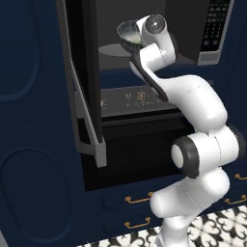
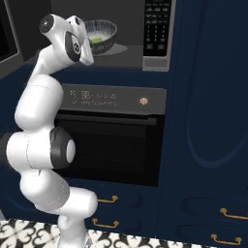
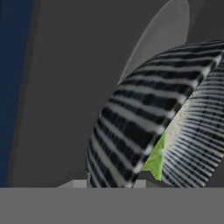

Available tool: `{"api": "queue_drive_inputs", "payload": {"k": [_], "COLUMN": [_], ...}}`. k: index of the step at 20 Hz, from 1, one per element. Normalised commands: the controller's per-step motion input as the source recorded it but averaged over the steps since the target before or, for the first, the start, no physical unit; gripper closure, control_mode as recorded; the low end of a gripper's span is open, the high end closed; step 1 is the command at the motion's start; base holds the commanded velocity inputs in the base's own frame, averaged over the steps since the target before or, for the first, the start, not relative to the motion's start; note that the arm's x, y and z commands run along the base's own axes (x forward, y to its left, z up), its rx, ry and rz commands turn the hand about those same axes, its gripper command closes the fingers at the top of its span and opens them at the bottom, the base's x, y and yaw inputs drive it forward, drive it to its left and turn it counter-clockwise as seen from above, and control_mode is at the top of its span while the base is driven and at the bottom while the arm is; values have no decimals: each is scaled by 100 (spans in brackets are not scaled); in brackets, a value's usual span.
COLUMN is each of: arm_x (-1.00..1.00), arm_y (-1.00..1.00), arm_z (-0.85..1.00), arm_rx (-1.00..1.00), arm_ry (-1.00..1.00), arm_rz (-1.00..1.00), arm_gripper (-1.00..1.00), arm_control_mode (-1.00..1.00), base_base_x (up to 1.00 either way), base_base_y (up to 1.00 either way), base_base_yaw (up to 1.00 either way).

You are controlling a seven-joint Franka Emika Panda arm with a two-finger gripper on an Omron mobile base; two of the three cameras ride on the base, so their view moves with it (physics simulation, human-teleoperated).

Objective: Pick the lemon wedge from the sink and place it in the bowl. Then pick the bowl and place it in the microwave. Then close the microwave door and press the start button.

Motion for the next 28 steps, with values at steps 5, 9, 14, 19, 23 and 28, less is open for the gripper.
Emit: {"api": "queue_drive_inputs", "payload": {"k": [5, 9, 14, 19, 23, 28], "arm_x": [72, 2, -93, -100, -100, -100], "arm_y": [9, 12, 5, 17, 6, 19], "arm_z": [-11, -13, 0, -7, -34, -65], "arm_rx": [-10, -8, -3, 0, 3, 6], "arm_ry": [0, -2, -17, -20, -5, 0], "arm_rz": [12, 8, 0, -1, 0, 0], "arm_gripper": [100, -100, -100, -100, -100, -100], "arm_control_mode": [-100, -100, -100, -100, -100, -100], "base_base_x": [0, 0, 0, 0, 0, 0], "base_base_y": [0, 0, 0, 0, 0, 0], "base_base_yaw": [0, 0, 0, 0, 0, 0]}}
